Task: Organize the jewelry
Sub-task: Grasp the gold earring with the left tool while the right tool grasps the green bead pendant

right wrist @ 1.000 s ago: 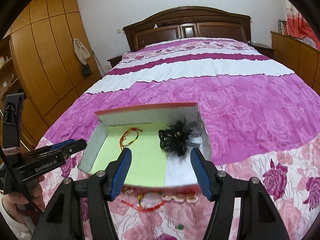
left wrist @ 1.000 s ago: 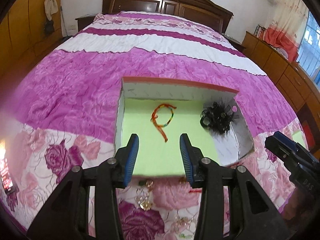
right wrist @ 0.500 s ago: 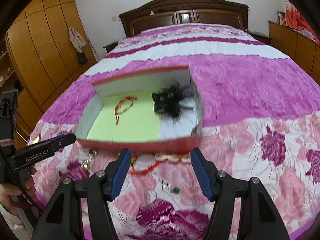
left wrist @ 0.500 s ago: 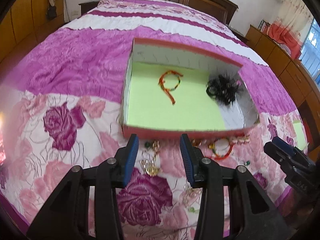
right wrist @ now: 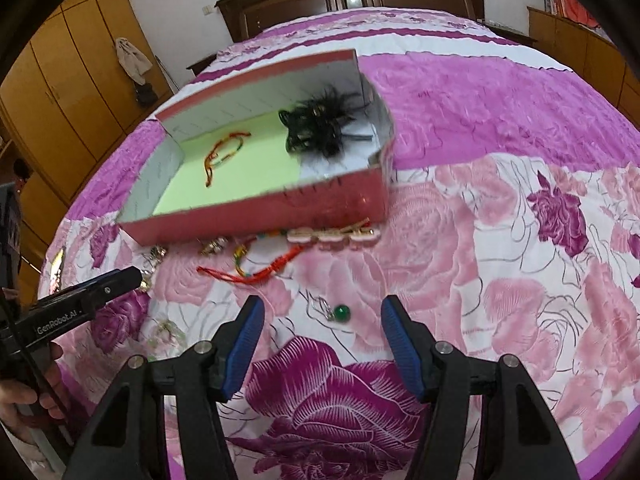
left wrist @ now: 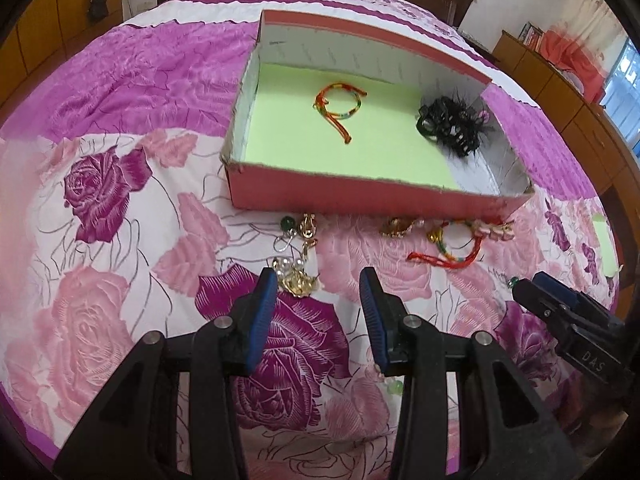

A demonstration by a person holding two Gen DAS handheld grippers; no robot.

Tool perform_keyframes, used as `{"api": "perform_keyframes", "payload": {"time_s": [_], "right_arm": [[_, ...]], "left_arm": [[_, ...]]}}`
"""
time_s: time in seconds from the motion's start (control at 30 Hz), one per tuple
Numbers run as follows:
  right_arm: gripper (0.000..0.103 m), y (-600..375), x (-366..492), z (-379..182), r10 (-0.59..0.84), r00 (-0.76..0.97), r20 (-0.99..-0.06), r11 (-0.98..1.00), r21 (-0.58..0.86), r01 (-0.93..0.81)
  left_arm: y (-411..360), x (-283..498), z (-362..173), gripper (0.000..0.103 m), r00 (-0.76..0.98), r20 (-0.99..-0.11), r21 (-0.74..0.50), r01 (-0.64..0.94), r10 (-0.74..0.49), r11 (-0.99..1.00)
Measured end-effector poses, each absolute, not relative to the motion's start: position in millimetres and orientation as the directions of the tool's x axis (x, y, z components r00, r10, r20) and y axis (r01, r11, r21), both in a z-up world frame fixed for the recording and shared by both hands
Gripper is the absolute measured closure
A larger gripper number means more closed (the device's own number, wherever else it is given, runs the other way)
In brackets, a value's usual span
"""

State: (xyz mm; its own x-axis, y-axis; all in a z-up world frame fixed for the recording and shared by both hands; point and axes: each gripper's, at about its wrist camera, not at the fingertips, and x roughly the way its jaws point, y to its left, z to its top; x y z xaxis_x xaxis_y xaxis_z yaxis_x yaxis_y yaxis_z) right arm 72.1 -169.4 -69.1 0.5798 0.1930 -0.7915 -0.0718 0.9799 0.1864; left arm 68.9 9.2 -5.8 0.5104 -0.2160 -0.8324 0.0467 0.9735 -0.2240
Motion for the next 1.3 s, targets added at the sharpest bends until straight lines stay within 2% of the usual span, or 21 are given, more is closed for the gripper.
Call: {"api": "perform_keyframes", "payload": {"time_s": [0.17, 0.3, 0.43, 0.53, 0.73, 0.87, 1.3], "right_arm": [[0.045, -169.7, 74.0, -80.7, 0.18, 0.558, -0.81, 0.983, 0.174, -0.064], [0.046, -168.4, 74.7, -88.9, 0.171, 0.549, -0.818, 0.985, 0.163, -0.064], [0.047, -168.8, 76.3, -94.7, 0.172, 0.543, -0.822, 0.984, 0.165, -0.063], [0.052, -170.7, 77.0, -97.8, 0.172, 0.541, -0.823, 0.984, 0.17, -0.055], [0.07, -172.6, 77.2, -99.2, 0.167, 0.549, -0.819, 0.984, 0.172, -0.042], [0.089, -176.1, 75.0, -97.6, 0.176, 0.56, -0.81, 0.982, 0.187, -0.038], [0.092, -182.5, 51.7, -74.2, 0.224, 0.632, -0.742, 0.972, 0.214, -0.093]], "left_arm": [[11.5, 68.1, -20.9, 0.071, 0.509, -0.836, -0.221, 0.028, -0.204, 0.975], [11.3, 66.5, -28.0, 0.074, 0.516, -0.834, -0.213, 0.025, -0.195, 0.977], [12.5, 67.2, -32.9, 0.083, 0.521, -0.832, -0.214, 0.016, -0.19, 0.977], [15.5, 68.3, -34.8, 0.088, 0.52, -0.833, -0.221, 0.003, -0.19, 0.975], [14.3, 66.9, -32.4, 0.09, 0.529, -0.828, -0.213, 0.009, -0.186, 0.977], [15.9, 62.8, -27.8, 0.09, 0.539, -0.82, -0.22, 0.012, -0.192, 0.975], [15.3, 43.8, -0.6, 0.09, 0.591, -0.776, -0.23, 0.057, -0.219, 0.972]]}}
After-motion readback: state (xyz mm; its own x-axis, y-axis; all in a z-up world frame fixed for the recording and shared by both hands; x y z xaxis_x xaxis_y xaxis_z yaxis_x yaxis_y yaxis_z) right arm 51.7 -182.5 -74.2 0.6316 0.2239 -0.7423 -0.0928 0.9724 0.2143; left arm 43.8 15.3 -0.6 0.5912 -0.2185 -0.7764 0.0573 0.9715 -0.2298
